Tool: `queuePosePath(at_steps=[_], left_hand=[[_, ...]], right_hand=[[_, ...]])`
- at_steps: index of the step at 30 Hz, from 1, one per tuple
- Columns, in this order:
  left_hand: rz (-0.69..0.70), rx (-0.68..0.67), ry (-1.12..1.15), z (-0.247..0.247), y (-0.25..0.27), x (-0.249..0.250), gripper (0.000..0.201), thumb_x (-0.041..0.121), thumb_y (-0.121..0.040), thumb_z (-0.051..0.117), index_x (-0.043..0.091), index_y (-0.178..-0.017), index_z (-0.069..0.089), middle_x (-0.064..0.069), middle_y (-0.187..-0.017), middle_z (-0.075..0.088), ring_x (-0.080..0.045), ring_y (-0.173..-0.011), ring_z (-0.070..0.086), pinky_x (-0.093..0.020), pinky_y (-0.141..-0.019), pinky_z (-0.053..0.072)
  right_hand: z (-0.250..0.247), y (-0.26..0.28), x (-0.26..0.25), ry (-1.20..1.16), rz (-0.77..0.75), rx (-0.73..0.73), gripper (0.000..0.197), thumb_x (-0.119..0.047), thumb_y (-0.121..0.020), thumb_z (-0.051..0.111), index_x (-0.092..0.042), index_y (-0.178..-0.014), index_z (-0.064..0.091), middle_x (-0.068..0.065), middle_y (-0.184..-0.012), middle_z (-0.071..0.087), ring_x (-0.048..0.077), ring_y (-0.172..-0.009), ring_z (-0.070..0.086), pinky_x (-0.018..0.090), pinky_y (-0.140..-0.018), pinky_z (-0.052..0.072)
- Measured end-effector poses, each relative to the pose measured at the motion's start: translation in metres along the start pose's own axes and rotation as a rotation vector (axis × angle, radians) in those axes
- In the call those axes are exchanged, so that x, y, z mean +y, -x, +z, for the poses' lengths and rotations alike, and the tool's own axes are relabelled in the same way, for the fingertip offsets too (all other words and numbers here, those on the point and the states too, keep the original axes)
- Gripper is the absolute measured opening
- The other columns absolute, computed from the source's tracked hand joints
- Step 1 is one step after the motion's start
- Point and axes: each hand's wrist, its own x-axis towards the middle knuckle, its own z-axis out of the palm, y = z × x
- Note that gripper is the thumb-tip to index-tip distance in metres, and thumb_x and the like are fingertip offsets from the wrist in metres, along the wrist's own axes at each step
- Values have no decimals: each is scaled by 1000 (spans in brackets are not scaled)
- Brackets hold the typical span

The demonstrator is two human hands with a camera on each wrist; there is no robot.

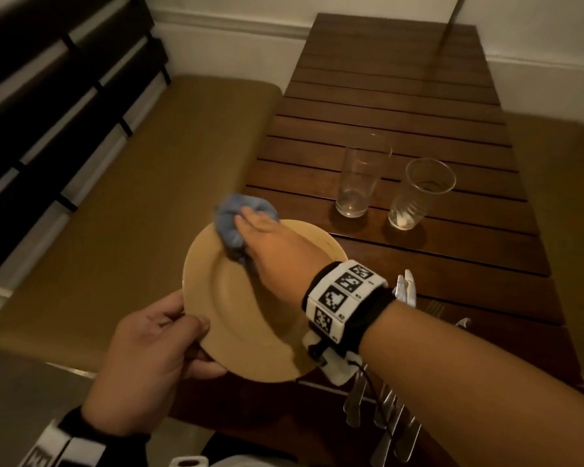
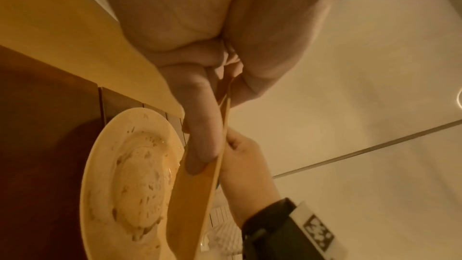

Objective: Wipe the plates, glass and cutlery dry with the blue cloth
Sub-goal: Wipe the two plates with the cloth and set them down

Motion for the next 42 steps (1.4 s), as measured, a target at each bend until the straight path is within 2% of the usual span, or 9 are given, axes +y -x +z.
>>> queuePosePath(at_steps=[2,8,14,20,25,27,31,35,42], left_hand=[[-4,12,12,0,3,-2,49,-6,-95,50,29,-82,82,-36,-83,67,-34,-66,63,-32,-46,60],[15,-67,-3,3,6,-4,49,-7,-95,51,31,-90,81,-16,-87,78,-27,-69,73,-35,-51,62],[51,-51,10,5,-9,-3,37,-6,-95,49,17,-94,78,-40,-94,65,-37,-78,61,-37,-56,63],[52,76,173,-20,-12,-10,31,-4,-94,48,9,-109,72,-21,-79,57,-27,-61,49,-27,-44,58],[25,17,163,-16,-1,-6,42,-7,-93,49,18,-86,81,-27,-81,62,-27,-53,57,-31,-42,58],[16,-12,134,-11,3,-3,45,-9,-92,49,20,-81,82,-29,-80,65,-34,-61,60,-31,-41,58],[36,-52,64,-8,5,3,42,-9,-92,51,19,-88,82,-45,-84,60,-39,-70,57,-33,-44,59],[49,-76,35,-10,6,6,43,-10,-91,49,19,-89,82,-33,-85,70,-31,-58,67,-31,-42,57],[100,14,88,-25,2,7,49,-10,-92,47,25,-89,82,-20,-82,75,-28,-60,70,-33,-43,59]], right_hand=[[5,0,21,-4,94,-19,60,-15,-102,44,-3,-154,15,16,-163,13,27,-149,15,30,-115,10],[27,16,34,-218,333,185,45,-17,-103,39,-6,-147,34,13,-151,40,25,-135,41,29,-106,29],[34,26,-22,-484,4,67,60,-18,-101,39,-18,-156,15,4,-164,12,18,-150,13,36,-122,14],[38,52,12,-133,-115,-42,58,-19,-97,51,-14,-152,31,6,-161,24,23,-148,19,39,-122,16],[26,47,52,305,-49,-83,63,-28,-100,41,-19,-156,12,2,-165,8,24,-151,0,41,-121,3],[17,40,57,433,-65,-25,60,-27,-102,38,-22,-156,12,2,-165,8,30,-151,3,47,-119,10],[3,25,48,456,-256,196,56,-25,-88,65,-17,-141,49,11,-140,51,37,-121,50,49,-89,50],[-2,17,41,375,-333,267,60,-22,-87,66,-16,-143,46,10,-137,52,32,-119,52,42,-86,50],[13,34,82,164,17,81,40,-18,-95,54,-12,-134,50,12,-116,51,20,-89,49,33,-77,47]])
